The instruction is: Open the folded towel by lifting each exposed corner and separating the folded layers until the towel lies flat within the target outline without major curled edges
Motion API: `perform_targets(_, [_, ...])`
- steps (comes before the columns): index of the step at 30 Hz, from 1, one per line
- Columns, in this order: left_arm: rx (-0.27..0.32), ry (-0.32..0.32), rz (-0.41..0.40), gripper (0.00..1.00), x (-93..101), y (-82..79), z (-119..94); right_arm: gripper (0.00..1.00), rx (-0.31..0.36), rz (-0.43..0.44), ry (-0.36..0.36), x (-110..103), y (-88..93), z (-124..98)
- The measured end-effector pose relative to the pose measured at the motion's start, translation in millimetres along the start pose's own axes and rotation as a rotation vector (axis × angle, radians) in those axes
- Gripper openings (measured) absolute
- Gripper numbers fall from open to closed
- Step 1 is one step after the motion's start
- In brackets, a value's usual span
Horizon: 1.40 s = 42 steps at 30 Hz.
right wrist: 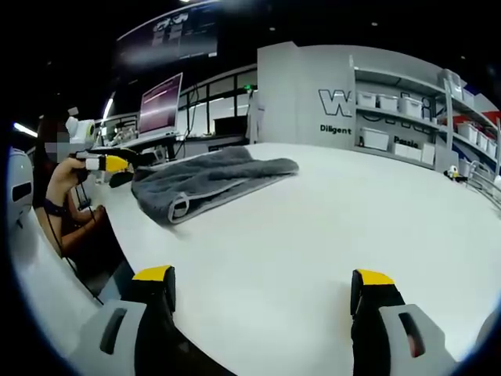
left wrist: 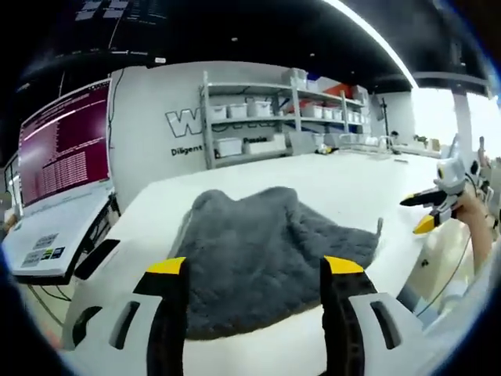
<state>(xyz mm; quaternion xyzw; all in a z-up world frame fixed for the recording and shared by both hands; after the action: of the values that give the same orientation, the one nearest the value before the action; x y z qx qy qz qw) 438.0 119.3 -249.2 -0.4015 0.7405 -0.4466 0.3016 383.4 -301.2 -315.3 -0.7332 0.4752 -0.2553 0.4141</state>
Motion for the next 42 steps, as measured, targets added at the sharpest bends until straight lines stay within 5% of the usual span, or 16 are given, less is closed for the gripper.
perform_targets(12, [-0.006,0.089,-0.022,0.84,9.8,2.4,8.7,0.94,0.007,-0.023,-0.017,-3.8,-2.3,2.1])
perform_targets(28, [-0.05,0.065,-0.027,0.96,10.0,9.4,5.0,0.94,0.008,-0.093,-0.07,-20.3,-9.5,9.2])
perform_targets(42, [-0.062,0.07,-0.023,0.99,11.6,13.0,2.7,0.93,0.023,-0.173,-0.18,-55.3,-30.6,29.8])
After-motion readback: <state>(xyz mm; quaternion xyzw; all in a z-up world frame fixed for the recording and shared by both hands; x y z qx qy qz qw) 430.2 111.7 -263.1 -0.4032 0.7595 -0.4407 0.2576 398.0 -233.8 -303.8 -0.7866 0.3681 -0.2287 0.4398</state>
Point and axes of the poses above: the point that each gripper's makers call its tool centre point, and the gripper's own axes: z roughly forward along the fingers, x roughly to its right, y roughly out of its underside, the point moved 9 cm from there along -z, roughly backward along the fingers, and after that the axes turned 9 degrees about -x, right-handed, at the moved point
